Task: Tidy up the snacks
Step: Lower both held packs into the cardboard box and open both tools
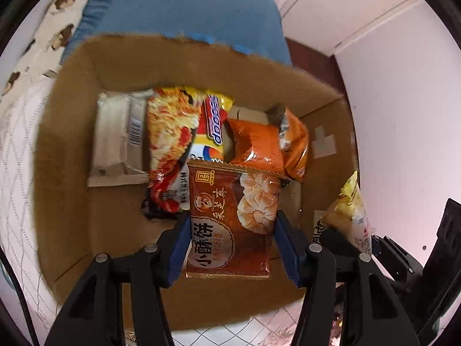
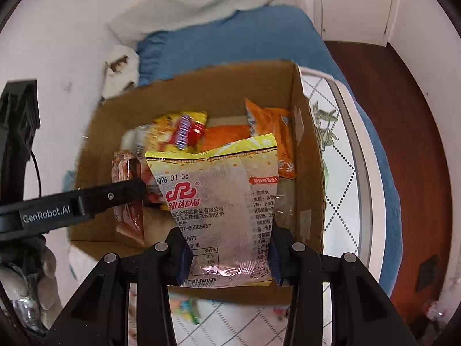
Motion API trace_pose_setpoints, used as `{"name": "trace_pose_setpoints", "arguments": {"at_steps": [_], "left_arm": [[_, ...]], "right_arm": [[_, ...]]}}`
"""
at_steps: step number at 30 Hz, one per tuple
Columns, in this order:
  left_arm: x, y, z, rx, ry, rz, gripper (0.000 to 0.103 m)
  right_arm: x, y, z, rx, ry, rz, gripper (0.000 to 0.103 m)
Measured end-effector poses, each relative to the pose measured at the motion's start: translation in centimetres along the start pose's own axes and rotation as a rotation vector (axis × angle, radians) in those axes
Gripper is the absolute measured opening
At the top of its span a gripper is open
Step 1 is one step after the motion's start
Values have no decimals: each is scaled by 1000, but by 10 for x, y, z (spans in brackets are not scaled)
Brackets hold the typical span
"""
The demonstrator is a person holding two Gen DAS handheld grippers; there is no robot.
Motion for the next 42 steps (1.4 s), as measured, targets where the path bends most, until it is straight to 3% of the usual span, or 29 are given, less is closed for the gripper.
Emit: {"name": "trace_pose_setpoints", "arguments": {"at_steps": [9,11,12,13,14,19,24,31,37,42], "left_arm": [[-1,-2,-50,154,54,70,54],[0,-3,-54,168,61,80,63],[0,-4,-53,163,74,84,78],[1,-7,-52,148,70,83,89],[3,-8,-49,137,59,79,91],[7,-9,-31,87,40,65,91],[14,-1,-5,-7,-37,24,91],[23,12,52,-224,-151,-62,91],[17,37,80,-342,-196,-115,91],[20,59,96,-392,-200,-129,91]], "right_arm": [[-4,10,-39,103,56,16,48],[-7,10,-46,123,63,11,79],[-3,10,-48,135,39,19,91],[-2,11,-50,146,52,18,93],[0,10,-48,146,64,25,93],[6,11,-42,127,103,46,94],[9,11,-21,68,123,46,94],[14,19,12,-27,169,63,94],[23,36,47,-122,188,68,94],[30,49,71,-181,183,65,94]]}}
Point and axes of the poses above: each gripper's, at about its wrist camera, not at the fingertips, and z roughly against the way its jaws point, x to its left, y to its underside, the point moved 7 cm from there along -z, roughly the way its jaws point, and after that the axes turned 8 degrees about z, right-handed, at the moved point
